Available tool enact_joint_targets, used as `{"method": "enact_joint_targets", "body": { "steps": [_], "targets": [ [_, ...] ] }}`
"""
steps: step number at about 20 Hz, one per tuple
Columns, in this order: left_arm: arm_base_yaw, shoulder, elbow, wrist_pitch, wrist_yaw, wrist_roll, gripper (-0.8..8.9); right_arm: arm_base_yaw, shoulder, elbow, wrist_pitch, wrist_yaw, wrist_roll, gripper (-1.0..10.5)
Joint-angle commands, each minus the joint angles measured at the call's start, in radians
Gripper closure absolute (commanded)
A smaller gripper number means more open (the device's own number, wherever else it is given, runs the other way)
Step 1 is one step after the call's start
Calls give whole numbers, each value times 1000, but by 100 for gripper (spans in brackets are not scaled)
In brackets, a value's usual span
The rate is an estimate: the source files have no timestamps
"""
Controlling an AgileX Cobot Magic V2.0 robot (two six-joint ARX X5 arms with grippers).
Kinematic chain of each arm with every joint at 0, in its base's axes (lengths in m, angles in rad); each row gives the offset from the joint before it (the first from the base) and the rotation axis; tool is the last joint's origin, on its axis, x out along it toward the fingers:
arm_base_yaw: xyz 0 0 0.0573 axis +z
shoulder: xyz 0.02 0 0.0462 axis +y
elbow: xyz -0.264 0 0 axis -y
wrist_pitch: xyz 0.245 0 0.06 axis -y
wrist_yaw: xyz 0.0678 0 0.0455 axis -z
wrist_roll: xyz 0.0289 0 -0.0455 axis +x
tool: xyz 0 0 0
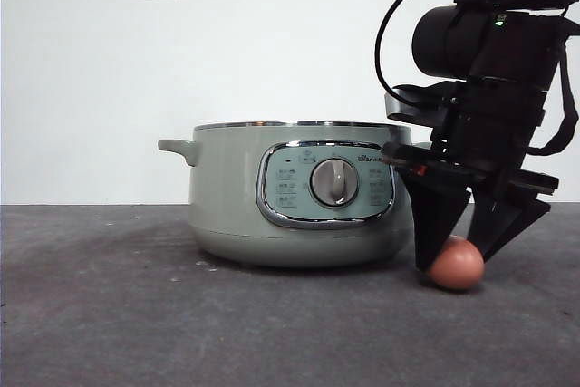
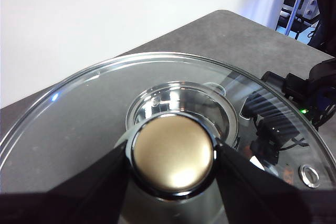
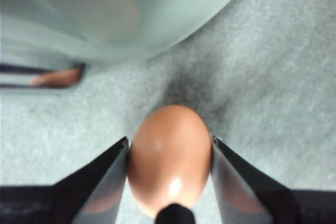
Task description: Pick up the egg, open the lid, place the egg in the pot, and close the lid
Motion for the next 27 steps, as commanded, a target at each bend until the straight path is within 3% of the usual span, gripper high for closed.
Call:
{"method": "enact_joint_targets", "body": {
  "steps": [1, 7, 12, 15, 20, 27],
  "targets": [
    [3, -6, 18, 47, 8, 5, 822, 1, -42, -7, -53, -1, 11, 959],
    [3, 7, 18, 47, 9, 5, 822, 3, -405, 5, -248, -64, 11, 959],
    [3, 6, 18, 46, 11, 5, 822, 17, -518, 170, -155, -63, 11, 959],
    [3, 6, 18, 46, 11, 5, 822, 20, -408, 316, -92, -64, 11, 959],
    [3, 4, 18, 45, 11, 5, 822, 48, -67, 602, -87, -71, -21, 959],
    [3, 4, 18, 44, 11, 5, 822, 93, 350, 927, -214, -59, -71, 959]
  ]
}}
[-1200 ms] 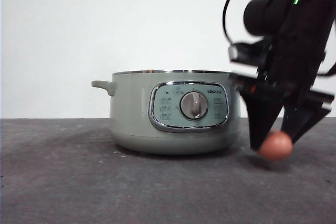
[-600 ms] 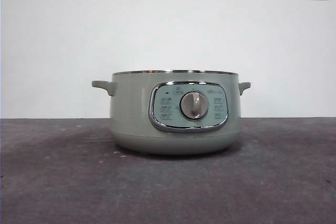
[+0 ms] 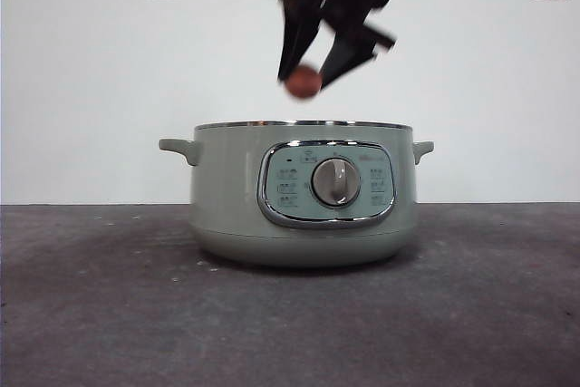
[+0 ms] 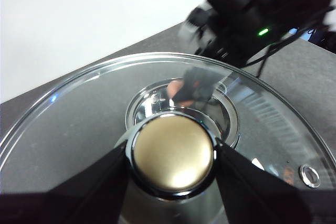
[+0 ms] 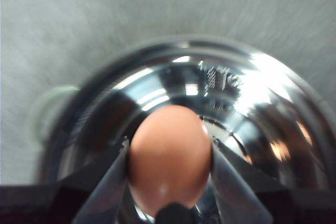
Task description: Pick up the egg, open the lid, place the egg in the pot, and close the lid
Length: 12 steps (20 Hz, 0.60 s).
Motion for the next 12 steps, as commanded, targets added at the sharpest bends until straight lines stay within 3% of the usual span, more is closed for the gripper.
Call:
{"method": "enact_joint_targets", "body": {
  "steps": [1, 12],
  "targets": [
    [3, -14, 18, 43, 10, 5, 822, 11, 86, 39, -17, 12, -31, 959],
    [3, -14, 18, 39, 10, 5, 822, 35, 213, 40, -100, 117, -88, 959]
  ]
}}
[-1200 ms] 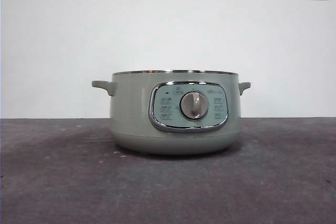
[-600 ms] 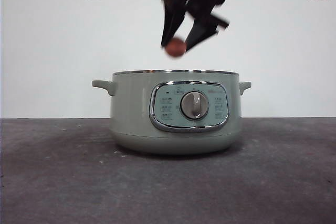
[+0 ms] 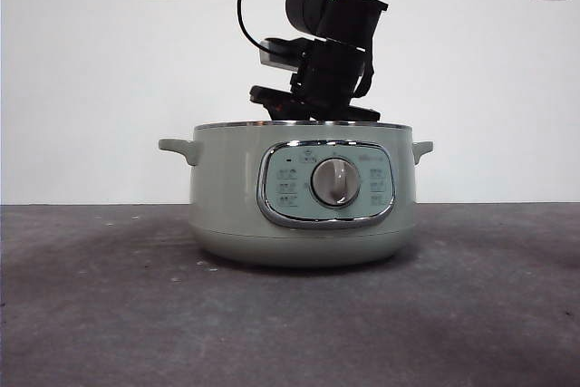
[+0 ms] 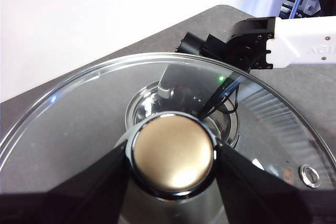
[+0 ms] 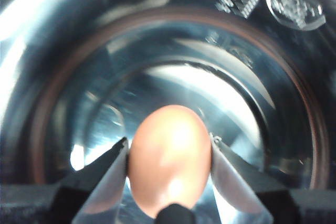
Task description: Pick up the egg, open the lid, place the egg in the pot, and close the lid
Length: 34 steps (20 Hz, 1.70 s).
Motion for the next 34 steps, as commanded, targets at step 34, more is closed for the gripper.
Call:
{"method": "enact_joint_targets", "body": {
  "steps": [34],
  "targets": [
    [-145, 310, 16, 280, 10, 24, 821, 8, -825, 20, -484, -61, 11, 605]
  ]
}}
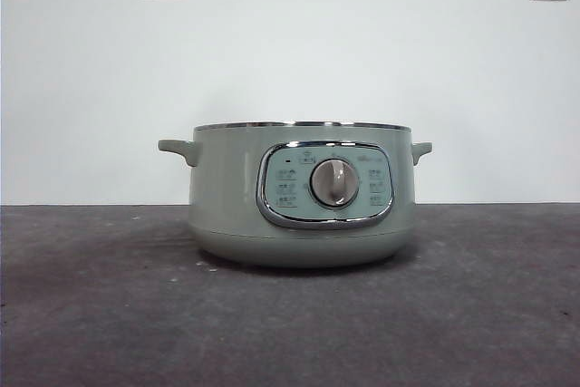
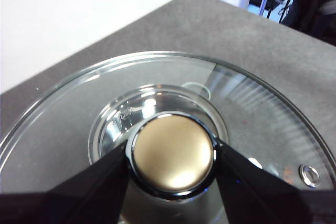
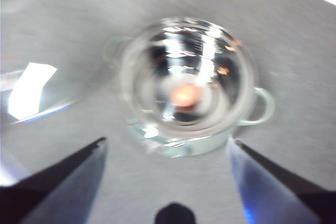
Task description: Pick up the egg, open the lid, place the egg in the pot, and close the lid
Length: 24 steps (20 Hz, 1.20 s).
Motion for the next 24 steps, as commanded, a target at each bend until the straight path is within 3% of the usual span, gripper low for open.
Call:
{"method": "enact_joint_targets", "body": {
  "steps": [1, 12, 17, 24],
  "targets": [
    [-16, 53, 16, 97, 11, 11, 821, 2, -99, -82, -24, -16, 28, 604],
    [-54, 385, 16, 348, 11, 11, 821, 2, -629, -544, -9, 16, 187, 604],
    [-57, 472, 16, 406, 11, 9, 821, 2, -751, -601, -23, 88, 235, 604],
    [-63, 533, 16, 426, 7, 8, 821, 2, -768, -601, -23, 89, 241, 604]
  ]
}}
